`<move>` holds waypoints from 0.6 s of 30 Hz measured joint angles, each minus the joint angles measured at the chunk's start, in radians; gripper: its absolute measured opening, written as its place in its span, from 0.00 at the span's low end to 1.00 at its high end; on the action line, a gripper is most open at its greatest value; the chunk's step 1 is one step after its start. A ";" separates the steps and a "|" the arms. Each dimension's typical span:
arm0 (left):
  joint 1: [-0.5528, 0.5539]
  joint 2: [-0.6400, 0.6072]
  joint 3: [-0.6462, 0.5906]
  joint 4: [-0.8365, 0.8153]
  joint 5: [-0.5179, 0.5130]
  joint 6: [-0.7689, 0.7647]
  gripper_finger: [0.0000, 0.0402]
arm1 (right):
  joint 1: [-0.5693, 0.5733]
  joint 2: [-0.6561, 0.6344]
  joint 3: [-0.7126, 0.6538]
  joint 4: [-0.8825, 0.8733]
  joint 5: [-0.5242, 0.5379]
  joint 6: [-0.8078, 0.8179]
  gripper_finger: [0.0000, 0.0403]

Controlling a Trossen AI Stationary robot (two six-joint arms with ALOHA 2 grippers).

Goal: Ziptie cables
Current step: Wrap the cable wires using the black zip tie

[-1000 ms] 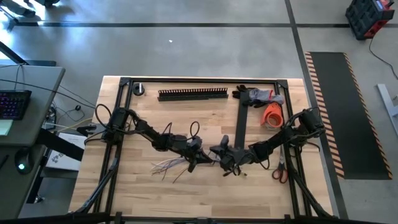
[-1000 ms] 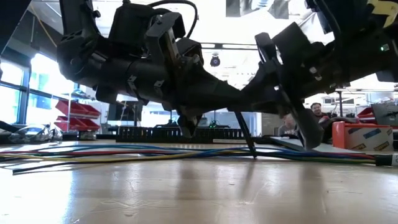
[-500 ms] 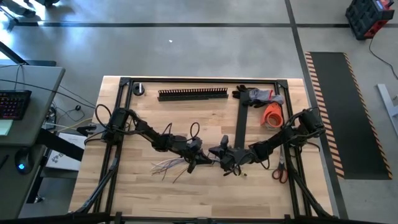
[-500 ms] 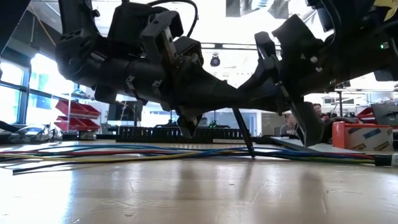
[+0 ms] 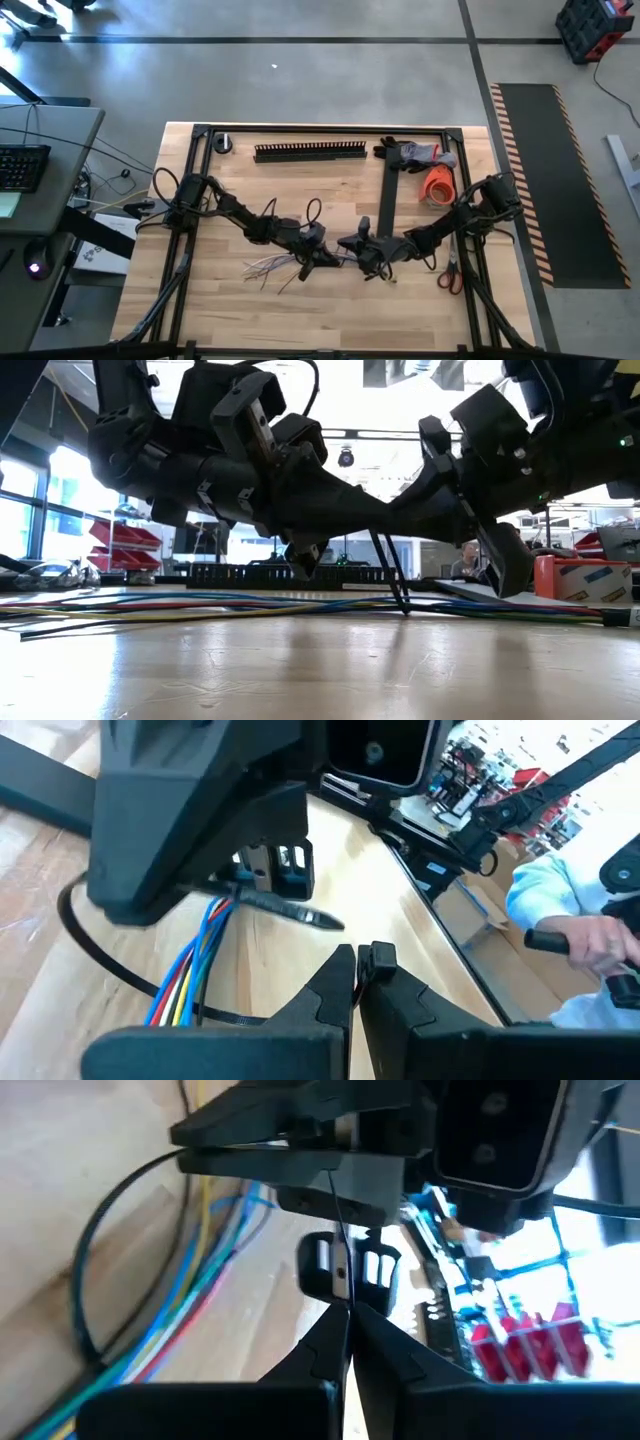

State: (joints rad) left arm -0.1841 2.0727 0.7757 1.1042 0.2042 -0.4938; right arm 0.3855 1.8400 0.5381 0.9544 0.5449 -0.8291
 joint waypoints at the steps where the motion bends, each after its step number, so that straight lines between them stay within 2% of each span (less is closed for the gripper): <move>1: 0.000 0.000 0.000 0.000 0.000 0.000 0.00 | -0.004 0.000 0.000 -0.001 -0.011 0.012 0.00; 10: 0.000 0.000 0.000 0.020 0.000 0.014 0.00 | -0.014 0.000 0.000 0.002 -0.082 0.021 0.00; 18: -0.002 0.000 0.000 0.044 0.004 0.027 0.00 | -0.014 0.000 0.022 0.006 -0.084 0.017 0.00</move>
State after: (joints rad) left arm -0.1856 2.0731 0.7757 1.1483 0.2085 -0.4671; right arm 0.3710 1.8400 0.5597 0.9604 0.4605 -0.8125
